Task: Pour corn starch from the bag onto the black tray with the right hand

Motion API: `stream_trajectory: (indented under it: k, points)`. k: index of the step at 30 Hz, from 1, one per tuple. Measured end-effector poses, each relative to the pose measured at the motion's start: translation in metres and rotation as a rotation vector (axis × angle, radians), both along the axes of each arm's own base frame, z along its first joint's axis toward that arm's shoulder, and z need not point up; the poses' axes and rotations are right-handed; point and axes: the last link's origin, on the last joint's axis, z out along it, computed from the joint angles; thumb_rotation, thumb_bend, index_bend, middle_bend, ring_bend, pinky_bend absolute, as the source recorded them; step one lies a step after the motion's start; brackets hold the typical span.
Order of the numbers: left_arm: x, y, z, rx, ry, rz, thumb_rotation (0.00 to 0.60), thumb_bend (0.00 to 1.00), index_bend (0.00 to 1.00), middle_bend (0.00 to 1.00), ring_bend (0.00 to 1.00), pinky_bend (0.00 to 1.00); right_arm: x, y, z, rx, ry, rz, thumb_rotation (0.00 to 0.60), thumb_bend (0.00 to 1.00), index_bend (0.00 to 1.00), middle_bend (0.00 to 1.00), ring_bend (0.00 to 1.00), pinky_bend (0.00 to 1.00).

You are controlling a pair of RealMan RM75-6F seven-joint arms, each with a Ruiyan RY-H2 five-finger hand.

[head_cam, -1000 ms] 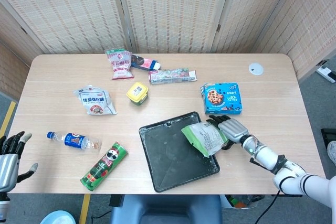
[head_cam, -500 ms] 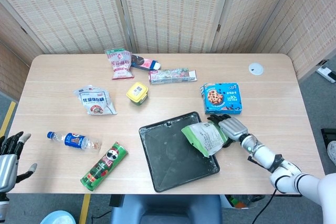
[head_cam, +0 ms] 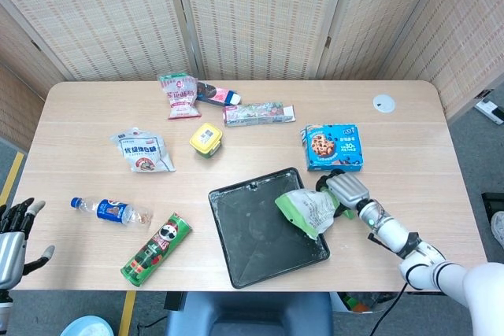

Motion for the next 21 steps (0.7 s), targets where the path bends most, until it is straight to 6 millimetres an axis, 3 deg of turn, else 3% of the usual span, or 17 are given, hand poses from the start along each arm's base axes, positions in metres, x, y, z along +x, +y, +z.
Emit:
stream_trajectory:
  k: [5, 11, 21]
  points:
    - [0.000, 0.000, -0.001, -0.001, -0.002, -0.002, 0.600, 0.29, 0.17, 0.12, 0.13, 0.00, 0.000, 0.001, 0.004, -0.046, -0.040, 0.003, 0.600, 0.16, 0.65, 0.47, 0.42, 0.23]
    - [0.001, 0.001, 0.000, 0.004, -0.001, -0.007, 0.600, 0.29, 0.17, 0.12, 0.13, 0.00, 0.002, 0.003, 0.015, -0.113, -0.093, 0.014, 0.600, 0.18, 0.67, 0.49, 0.46, 0.23]
    - [0.002, 0.001, 0.002, 0.010, -0.004, -0.020, 0.600, 0.29, 0.17, 0.12, 0.13, 0.00, 0.030, 0.006, 0.031, -0.211, -0.063, 0.153, 0.600, 0.18, 0.67, 0.50, 0.48, 0.24]
